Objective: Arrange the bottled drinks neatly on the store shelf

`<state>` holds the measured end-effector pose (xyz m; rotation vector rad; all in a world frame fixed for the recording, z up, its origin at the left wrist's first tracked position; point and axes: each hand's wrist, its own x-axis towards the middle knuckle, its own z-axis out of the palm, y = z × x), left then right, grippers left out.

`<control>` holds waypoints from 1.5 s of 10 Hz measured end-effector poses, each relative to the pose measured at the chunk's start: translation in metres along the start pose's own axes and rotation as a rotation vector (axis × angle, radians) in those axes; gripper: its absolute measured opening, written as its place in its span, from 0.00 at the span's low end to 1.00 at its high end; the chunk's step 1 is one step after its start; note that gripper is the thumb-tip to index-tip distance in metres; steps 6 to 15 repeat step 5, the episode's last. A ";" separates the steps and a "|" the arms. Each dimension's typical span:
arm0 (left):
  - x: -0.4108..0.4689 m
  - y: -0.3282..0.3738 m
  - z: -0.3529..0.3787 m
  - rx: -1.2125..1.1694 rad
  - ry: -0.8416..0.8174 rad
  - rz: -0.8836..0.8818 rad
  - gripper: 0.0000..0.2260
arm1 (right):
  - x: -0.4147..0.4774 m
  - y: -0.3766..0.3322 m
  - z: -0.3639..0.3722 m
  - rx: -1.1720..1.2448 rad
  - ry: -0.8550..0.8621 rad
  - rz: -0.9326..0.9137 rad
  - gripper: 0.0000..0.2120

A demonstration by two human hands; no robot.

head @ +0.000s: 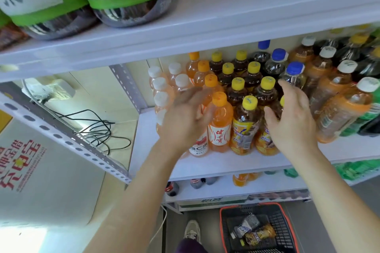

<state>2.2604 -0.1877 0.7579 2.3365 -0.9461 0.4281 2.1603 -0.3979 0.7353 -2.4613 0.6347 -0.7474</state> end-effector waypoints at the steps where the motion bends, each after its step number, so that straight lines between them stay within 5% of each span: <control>1: -0.004 0.014 0.016 0.144 -0.192 -0.043 0.32 | 0.004 0.006 -0.001 0.005 -0.017 0.004 0.25; 3: -0.001 0.012 0.023 0.152 -0.180 -0.066 0.35 | 0.010 0.023 -0.010 0.096 -0.114 -0.082 0.20; 5: -0.011 0.034 0.010 0.113 -0.101 -0.092 0.35 | 0.006 0.030 -0.026 0.183 -0.261 -0.113 0.30; 15: -0.011 0.034 0.010 0.113 -0.101 -0.092 0.35 | 0.006 0.030 -0.026 0.183 -0.261 -0.113 0.30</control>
